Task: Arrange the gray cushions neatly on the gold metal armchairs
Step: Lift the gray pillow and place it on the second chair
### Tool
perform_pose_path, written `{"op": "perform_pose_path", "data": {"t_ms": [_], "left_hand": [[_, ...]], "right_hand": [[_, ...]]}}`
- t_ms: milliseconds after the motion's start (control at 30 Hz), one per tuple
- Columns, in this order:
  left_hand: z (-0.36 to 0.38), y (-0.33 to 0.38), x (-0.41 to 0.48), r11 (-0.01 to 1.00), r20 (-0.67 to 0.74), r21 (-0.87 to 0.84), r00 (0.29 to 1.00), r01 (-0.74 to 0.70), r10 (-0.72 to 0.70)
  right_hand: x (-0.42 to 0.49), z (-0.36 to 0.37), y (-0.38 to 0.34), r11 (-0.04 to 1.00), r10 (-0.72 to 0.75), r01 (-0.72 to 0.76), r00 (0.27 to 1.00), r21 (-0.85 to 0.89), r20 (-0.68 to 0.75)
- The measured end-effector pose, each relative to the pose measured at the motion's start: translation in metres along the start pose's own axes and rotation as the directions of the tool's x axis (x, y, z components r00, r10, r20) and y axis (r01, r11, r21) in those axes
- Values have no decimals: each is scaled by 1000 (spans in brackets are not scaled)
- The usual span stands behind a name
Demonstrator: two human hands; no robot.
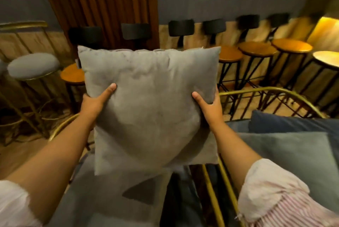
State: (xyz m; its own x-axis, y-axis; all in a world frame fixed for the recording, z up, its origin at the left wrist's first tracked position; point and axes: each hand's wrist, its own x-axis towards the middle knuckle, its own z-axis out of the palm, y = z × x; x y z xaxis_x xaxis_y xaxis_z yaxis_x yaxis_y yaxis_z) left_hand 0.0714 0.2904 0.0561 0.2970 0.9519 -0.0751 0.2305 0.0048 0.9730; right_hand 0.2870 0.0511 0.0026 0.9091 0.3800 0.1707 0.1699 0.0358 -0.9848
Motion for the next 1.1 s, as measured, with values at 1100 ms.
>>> {"op": "perform_pose_path", "data": {"t_ms": [1100], "left_hand": [[616, -7, -207, 841, 602, 487, 788, -236, -128]], "right_hand": [[249, -507, 115, 558, 446, -317, 894, -767, -44]]}}
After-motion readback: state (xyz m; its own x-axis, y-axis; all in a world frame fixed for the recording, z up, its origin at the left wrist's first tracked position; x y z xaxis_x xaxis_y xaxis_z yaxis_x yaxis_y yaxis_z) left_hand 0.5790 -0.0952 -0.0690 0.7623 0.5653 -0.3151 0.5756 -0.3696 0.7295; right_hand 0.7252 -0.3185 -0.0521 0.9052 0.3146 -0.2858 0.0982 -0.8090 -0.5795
